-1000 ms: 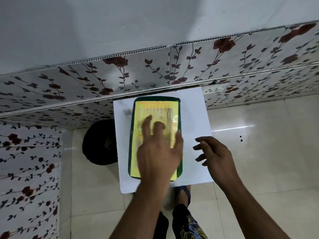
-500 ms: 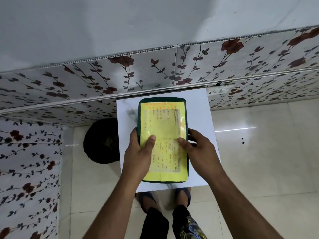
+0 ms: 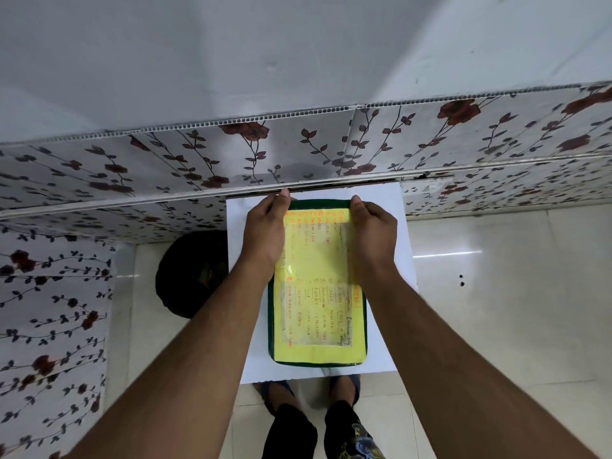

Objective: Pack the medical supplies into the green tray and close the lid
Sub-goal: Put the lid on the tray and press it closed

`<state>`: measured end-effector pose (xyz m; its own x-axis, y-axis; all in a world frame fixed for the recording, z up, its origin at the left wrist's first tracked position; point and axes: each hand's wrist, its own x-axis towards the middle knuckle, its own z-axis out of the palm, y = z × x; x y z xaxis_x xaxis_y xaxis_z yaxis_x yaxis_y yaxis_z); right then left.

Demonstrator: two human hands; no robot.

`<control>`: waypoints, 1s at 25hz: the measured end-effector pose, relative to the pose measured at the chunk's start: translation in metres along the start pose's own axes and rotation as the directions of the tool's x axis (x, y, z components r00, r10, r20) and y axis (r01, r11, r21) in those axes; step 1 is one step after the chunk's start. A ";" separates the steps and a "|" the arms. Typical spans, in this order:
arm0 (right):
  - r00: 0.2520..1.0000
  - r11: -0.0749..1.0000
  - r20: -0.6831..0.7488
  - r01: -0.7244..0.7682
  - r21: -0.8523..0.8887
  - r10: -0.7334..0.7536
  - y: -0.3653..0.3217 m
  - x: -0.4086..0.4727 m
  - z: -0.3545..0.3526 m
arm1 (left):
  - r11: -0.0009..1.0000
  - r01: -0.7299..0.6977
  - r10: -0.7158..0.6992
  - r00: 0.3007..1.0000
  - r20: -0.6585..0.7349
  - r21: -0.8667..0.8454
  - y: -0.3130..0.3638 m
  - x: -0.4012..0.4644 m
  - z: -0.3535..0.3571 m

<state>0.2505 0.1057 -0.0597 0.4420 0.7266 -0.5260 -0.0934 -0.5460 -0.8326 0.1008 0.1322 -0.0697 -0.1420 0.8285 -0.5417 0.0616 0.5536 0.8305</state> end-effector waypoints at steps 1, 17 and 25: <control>1.000 1.000 -0.013 -0.002 0.007 0.002 -0.001 0.001 0.001 | 1.000 -0.002 0.002 1.000 -0.014 -0.016 0.000 0.002 0.000; 0.985 0.979 0.172 0.034 -0.201 0.002 -0.020 0.000 -0.027 | 0.989 -0.016 0.030 0.996 -0.090 0.146 0.010 -0.037 -0.011; 0.785 0.858 0.580 0.129 -0.498 0.219 0.045 -0.098 -0.099 | 0.894 0.195 -0.305 0.925 0.228 0.403 -0.048 -0.150 -0.053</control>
<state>0.2915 -0.0317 -0.0288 -0.1907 0.6928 -0.6955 0.4211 -0.5823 -0.6955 0.0669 -0.0233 -0.0214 0.0755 0.6164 -0.7838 0.4254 0.6910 0.5844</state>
